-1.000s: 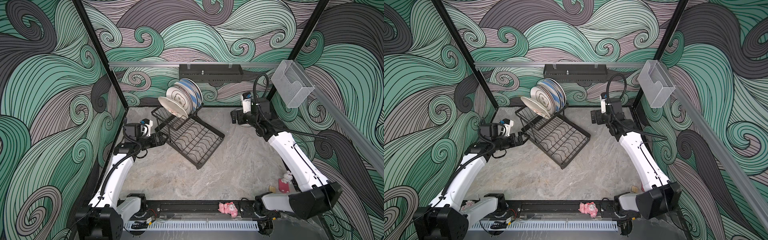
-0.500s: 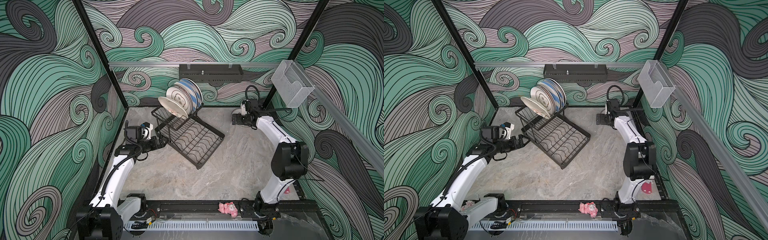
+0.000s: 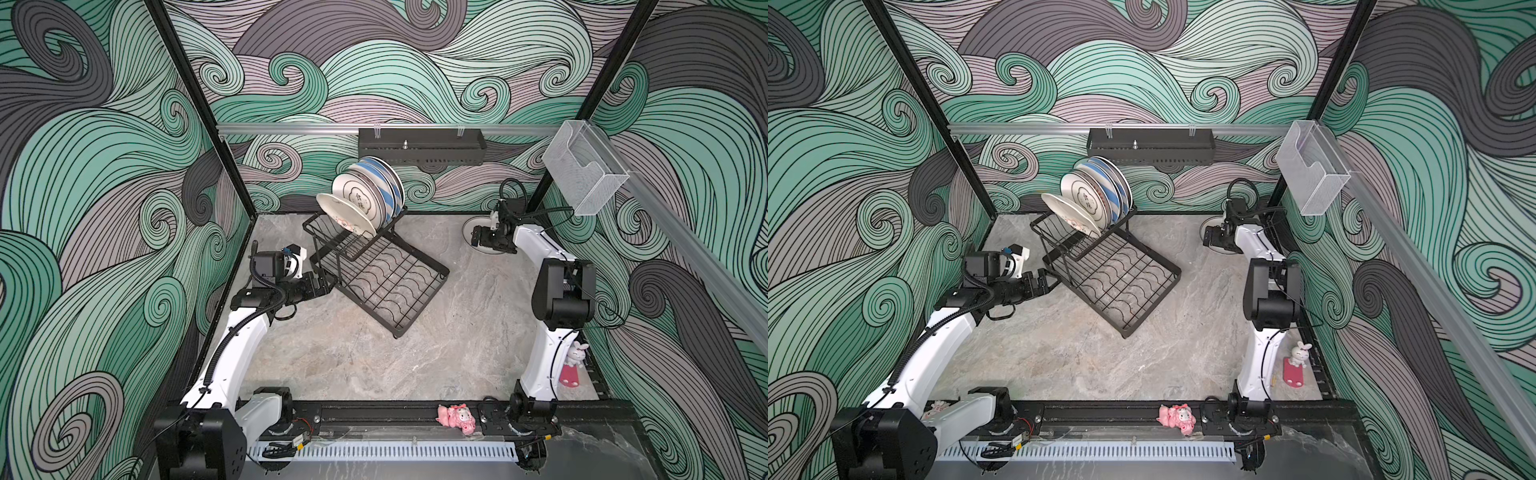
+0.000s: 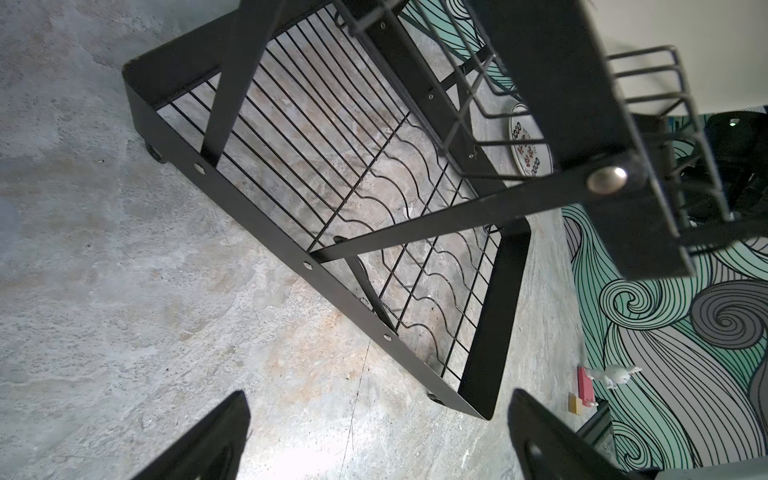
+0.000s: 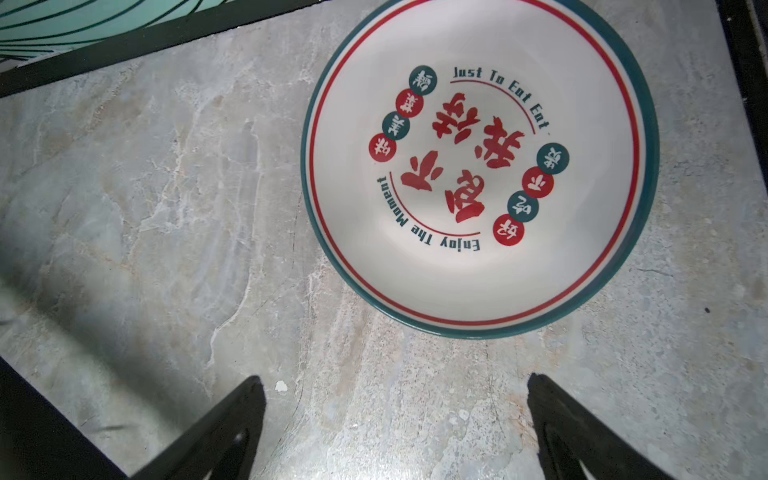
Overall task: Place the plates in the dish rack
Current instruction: 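Move the right gripper over the white lettered plate farther back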
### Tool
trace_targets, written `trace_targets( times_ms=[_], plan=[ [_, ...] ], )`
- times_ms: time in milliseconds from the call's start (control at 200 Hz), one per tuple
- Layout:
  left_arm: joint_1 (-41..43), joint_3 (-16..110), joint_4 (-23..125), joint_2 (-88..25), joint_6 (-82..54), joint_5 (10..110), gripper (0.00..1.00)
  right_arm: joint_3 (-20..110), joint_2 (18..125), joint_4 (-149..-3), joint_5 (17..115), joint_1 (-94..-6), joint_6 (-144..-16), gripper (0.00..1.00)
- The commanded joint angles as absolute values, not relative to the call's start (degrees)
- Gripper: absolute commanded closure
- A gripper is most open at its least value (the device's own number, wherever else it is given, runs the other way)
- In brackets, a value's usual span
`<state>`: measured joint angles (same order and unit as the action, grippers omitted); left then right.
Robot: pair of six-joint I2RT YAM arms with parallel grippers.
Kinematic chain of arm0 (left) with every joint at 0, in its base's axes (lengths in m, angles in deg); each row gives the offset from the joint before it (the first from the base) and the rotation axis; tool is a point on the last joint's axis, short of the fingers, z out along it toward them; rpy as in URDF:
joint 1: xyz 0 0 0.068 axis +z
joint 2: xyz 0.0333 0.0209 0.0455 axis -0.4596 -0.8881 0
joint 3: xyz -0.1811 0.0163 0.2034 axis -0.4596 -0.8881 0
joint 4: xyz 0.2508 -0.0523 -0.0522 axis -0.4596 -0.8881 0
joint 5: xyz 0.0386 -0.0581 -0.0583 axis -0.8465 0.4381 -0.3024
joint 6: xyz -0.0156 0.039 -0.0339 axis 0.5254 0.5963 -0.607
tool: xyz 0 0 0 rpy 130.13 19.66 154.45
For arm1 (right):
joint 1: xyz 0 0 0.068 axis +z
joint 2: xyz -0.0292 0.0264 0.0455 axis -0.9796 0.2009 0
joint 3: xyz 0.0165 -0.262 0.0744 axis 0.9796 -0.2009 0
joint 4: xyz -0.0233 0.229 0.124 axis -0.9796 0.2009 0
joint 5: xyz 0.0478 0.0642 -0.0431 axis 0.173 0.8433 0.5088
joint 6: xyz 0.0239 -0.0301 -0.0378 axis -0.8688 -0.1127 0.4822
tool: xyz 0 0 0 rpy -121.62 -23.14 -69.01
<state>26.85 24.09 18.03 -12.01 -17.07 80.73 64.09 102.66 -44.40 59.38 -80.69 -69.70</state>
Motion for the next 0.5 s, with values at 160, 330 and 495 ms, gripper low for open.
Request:
trace_targets(
  times_ms=[160,330,495],
  plan=[
    [26.7,24.0,18.2,-12.3,-17.4,81.5,0.01,65.8,105.3,-44.3,63.8,-82.1,-70.9,0.02],
    [26.6,23.9,18.0,-11.9,-17.5,81.6,0.01,65.8,106.5,-44.3,66.3,-82.2,-71.5,0.02],
    [26.4,23.9,18.0,-11.6,-17.4,81.7,0.01,66.6,108.2,-44.7,68.7,-82.4,-72.1,0.02]
  ],
)
